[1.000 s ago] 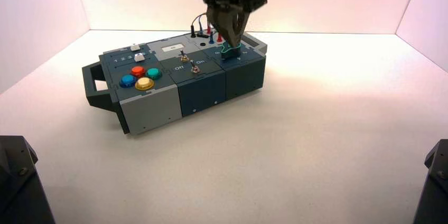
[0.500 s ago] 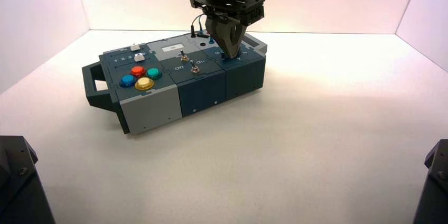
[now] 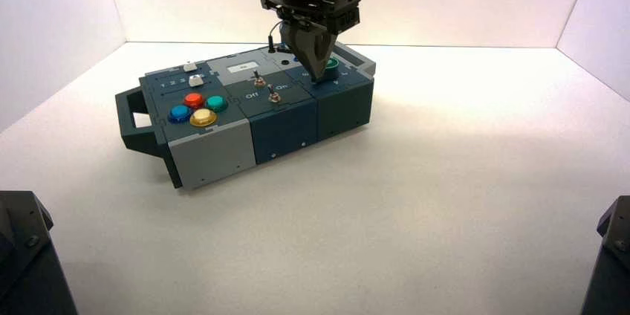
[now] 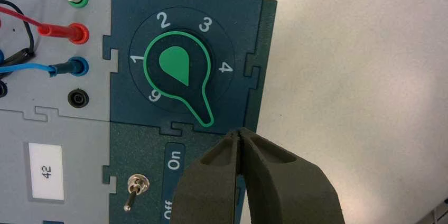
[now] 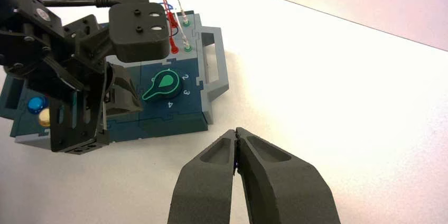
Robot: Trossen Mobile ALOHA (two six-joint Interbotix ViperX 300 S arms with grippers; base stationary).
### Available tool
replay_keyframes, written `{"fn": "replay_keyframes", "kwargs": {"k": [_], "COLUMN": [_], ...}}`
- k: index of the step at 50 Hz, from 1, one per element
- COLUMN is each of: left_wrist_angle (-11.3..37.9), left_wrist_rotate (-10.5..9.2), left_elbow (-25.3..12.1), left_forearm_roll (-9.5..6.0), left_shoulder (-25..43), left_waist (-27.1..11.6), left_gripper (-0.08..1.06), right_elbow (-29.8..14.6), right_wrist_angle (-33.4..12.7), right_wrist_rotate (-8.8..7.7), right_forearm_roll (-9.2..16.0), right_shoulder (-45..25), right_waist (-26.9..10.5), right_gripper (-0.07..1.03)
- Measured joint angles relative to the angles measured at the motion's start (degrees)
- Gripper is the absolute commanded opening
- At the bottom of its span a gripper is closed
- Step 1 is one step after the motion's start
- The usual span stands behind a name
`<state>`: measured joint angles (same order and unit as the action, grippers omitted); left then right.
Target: Turn the knob to position 6.
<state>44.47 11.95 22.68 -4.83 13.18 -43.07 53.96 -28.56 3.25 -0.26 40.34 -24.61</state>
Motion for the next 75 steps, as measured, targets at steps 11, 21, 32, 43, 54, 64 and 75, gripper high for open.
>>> {"fn": "replay_keyframes", "kwargs": {"k": [11, 21, 32, 43, 54, 64, 75], "left_wrist_angle": [0.09, 0.26, 0.62, 1.14, 1.23, 1.23, 1.23], "left_wrist_rotate": [0.35, 0.97, 1.49, 1.93, 2.20, 2.37, 2.46], "left_elbow": [-1.23, -2.46, -3.16, -3.16, -3.25, -3.69, -4.31], "left_forearm_roll": [0.00, 0.00, 0.00, 0.00, 0.00, 0.09, 0.09], "left_shoulder": [1.14, 2.11, 2.81, 2.90, 2.90, 2.90, 3.25], "left_waist": [0.09, 0.09, 0.44, 1.49, 2.20, 2.29, 2.55], "left_gripper": [-0.03, -0.03, -0.03, -0.03, -0.03, -0.03, -0.03], "right_elbow": [0.00, 0.00, 0.09, 0.00, 0.00, 0.00, 0.00], "right_wrist_angle": [0.00, 0.00, 0.00, 0.00, 0.00, 0.09, 0.09], "right_wrist_rotate": [0.00, 0.00, 0.00, 0.00, 0.00, 0.00, 0.00], "right_forearm_roll": [0.00, 0.00, 0.00, 0.00, 0.00, 0.00, 0.00], "right_shoulder": [0.00, 0.00, 0.00, 0.00, 0.00, 0.00, 0.00], "right_waist": [0.00, 0.00, 0.00, 0.00, 0.00, 0.00, 0.00], "right_gripper": [-0.02, -0.02, -0.02, -0.02, -0.02, -0.02, -0.02]}}
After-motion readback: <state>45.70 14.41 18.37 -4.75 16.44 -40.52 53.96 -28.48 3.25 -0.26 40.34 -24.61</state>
